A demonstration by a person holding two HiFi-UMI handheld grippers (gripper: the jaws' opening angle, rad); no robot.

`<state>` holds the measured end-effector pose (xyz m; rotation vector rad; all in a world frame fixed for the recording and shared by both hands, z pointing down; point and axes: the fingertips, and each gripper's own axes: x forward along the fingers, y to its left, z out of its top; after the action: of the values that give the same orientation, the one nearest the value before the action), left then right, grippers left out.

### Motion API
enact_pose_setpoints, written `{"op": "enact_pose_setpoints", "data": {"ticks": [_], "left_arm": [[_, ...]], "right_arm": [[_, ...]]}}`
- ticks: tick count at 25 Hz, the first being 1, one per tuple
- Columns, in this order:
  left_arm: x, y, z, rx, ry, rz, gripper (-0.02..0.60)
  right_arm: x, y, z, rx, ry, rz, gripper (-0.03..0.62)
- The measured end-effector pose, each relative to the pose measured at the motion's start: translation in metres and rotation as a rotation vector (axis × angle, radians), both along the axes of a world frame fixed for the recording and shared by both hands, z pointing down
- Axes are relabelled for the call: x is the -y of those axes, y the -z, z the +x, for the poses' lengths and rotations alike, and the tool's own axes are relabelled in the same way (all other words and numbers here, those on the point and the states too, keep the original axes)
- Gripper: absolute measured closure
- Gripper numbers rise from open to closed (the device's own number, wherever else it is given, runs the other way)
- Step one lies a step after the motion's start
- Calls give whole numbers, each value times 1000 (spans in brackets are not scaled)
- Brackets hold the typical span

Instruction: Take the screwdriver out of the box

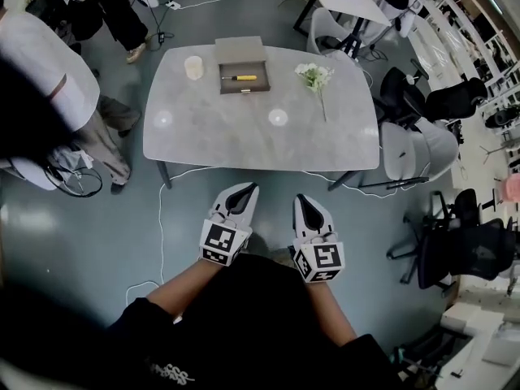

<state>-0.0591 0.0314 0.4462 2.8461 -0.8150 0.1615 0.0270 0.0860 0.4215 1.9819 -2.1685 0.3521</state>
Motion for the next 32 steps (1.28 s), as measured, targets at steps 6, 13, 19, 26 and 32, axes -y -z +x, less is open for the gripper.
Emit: {"op": "enact_pose_setpoints", "data": {"ticks": [6,13,19,26,32], "left_arm": [[13,-10,-2,29,1,-19,566],[67,-20,19,50,45,-37,566],[143,-36,50,75,81,-78,566],[250,-64,78,184,158,-129,565],[324,-103,109,335,119,-136,565]], "right_arm": [[24,-2,4,9,13,7,582],[80,-17,29,39,51,12,582],[158,-32,60,67,111,10,582],[260,-30,88,119,212,-1,582],[319,-50,132,190,222,-48,582]]}}
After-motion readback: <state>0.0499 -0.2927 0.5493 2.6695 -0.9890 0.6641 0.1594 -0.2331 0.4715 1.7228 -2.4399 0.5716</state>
